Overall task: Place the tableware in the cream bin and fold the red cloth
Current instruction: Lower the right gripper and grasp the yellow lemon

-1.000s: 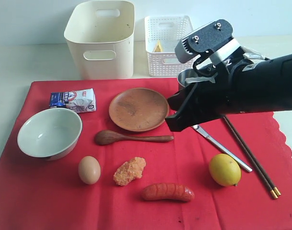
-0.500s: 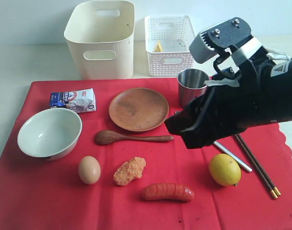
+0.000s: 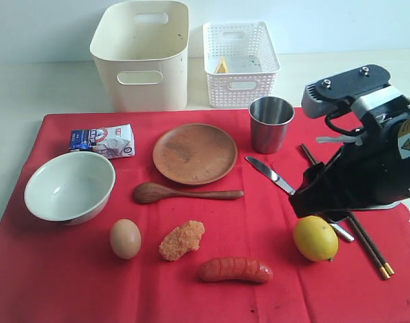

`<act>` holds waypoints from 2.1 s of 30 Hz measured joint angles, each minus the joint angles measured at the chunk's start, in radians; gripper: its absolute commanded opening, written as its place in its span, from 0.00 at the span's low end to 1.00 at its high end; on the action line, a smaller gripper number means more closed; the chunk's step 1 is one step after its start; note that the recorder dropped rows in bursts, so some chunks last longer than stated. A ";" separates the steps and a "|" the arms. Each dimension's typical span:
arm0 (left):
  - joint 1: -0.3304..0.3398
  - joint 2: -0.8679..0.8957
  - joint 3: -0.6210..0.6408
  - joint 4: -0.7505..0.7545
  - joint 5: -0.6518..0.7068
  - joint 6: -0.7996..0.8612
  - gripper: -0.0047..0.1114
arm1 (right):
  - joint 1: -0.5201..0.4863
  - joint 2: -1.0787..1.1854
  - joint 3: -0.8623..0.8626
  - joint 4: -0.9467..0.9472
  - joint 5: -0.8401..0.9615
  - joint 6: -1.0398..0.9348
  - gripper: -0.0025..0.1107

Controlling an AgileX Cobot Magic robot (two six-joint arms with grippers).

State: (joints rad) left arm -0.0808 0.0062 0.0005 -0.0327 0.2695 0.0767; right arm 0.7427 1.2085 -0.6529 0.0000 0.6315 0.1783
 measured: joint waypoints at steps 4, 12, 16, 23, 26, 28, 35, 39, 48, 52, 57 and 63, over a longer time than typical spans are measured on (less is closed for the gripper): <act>0.000 0.000 0.000 0.000 0.000 0.000 0.05 | 0.000 0.022 0.018 -0.010 -0.012 0.043 0.67; 0.000 0.000 0.000 0.000 0.000 0.000 0.05 | 0.000 0.169 0.035 -0.010 -0.046 0.046 0.67; 0.000 0.000 0.000 0.000 0.000 0.000 0.05 | 0.000 0.253 0.035 -0.010 -0.098 0.046 0.67; 0.000 0.000 0.000 0.000 0.000 0.000 0.05 | 0.000 0.378 0.035 -0.018 -0.188 0.046 0.65; 0.000 0.000 0.000 0.000 0.000 0.000 0.05 | 0.000 0.413 0.035 -0.018 -0.192 0.046 0.59; 0.000 0.000 0.000 0.000 0.000 0.000 0.05 | 0.000 0.430 0.035 -0.018 -0.201 0.039 0.52; 0.000 0.000 0.000 0.000 0.000 0.000 0.05 | 0.000 0.445 0.037 -0.016 -0.213 0.035 0.30; 0.000 0.000 0.000 0.000 0.000 0.000 0.05 | 0.000 0.445 0.037 -0.016 -0.213 0.035 0.21; 0.000 0.000 0.000 0.000 0.000 0.000 0.05 | 0.000 0.445 0.037 -0.014 -0.213 0.034 0.19; 0.000 0.000 0.000 0.000 0.000 0.000 0.05 | 0.000 0.445 0.037 0.000 -0.215 0.034 0.19; 0.000 0.000 0.000 0.000 0.000 0.000 0.05 | 0.000 0.445 0.037 0.027 -0.221 0.034 0.19; 0.000 0.000 0.000 0.000 0.000 0.000 0.05 | 0.000 0.445 0.037 0.031 -0.222 0.032 0.02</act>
State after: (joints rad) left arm -0.0808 0.0062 0.0005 -0.0327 0.2695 0.0767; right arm 0.7427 1.6531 -0.6161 0.0313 0.4097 0.2108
